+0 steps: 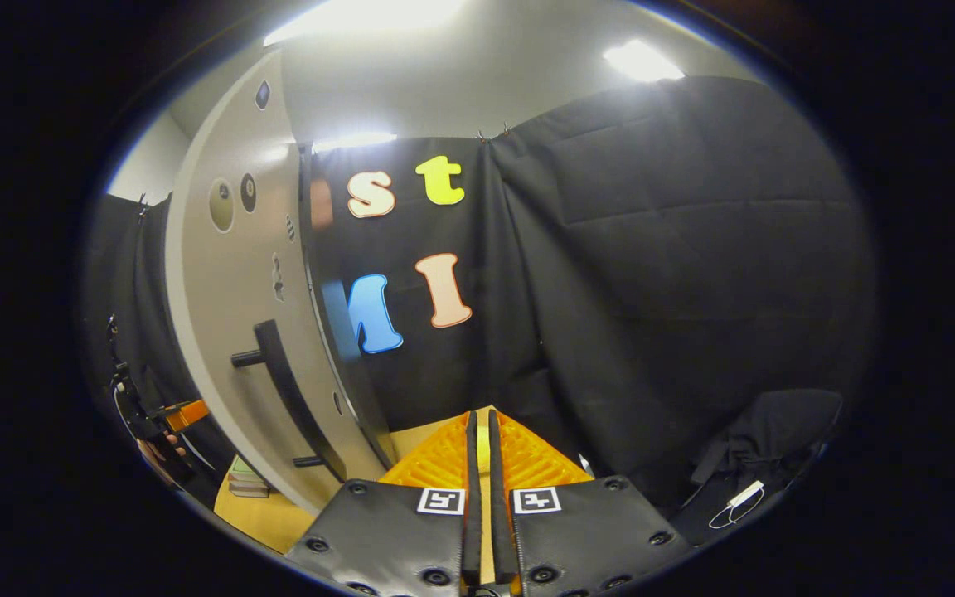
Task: Open the cabinet door with the right hand, grasp the bottle in the cabinet with the left hand and place it on the coaster, then close the cabinet door with the right hand.
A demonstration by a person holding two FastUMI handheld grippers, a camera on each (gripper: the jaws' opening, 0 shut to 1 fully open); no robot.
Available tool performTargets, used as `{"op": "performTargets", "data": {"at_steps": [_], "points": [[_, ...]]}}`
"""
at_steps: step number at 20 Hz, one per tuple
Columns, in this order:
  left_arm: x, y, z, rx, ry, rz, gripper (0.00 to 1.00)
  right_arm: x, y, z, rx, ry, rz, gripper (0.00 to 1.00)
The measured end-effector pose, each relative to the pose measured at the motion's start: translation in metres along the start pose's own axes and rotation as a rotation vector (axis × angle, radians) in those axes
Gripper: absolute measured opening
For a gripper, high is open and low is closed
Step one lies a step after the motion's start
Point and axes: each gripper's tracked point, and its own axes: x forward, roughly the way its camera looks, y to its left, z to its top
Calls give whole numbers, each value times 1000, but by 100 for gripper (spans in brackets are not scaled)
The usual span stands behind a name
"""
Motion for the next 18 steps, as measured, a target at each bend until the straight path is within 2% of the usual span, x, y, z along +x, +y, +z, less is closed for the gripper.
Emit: {"op": "performTargets", "data": {"at_steps": [1, 3, 4, 6, 7, 8, 10, 11, 16, 18], "points": [[12, -2, 4, 6, 0, -6, 84, 3, -1, -1, 5, 2, -4, 12], [35, -3, 11, 24, -3, -4, 84, 10, -4, 2, 17, -14, -18, 10], [47, -4, 14, 32, -5, -8, 85, 15, -2, 2, 23, -7, -13, 24], [68, -8, 21, 43, -12, -20, 83, 20, -3, -2, 9, 16, -24, 29], [80, -10, 23, 47, -16, -28, 83, 21, -8, -5, -3, 27, -41, 46], [91, -12, 25, 50, -15, -34, 85, 22, -12, -5, -14, 26, -46, 55], [113, -11, 26, 71, -10, -43, 83, 24, -7, -3, -11, 30, -26, 75], [123, -12, 26, 84, -9, -50, 83, 31, -7, -4, -16, 30, -25, 100], [169, -14, 15, 116, 10, -61, 85, 38, -19, -4, -61, 29, -66, 98], [187, -22, 9, 126, 16, -81, 83, 42, -21, -7, -59, 41, -72, 98]]}}
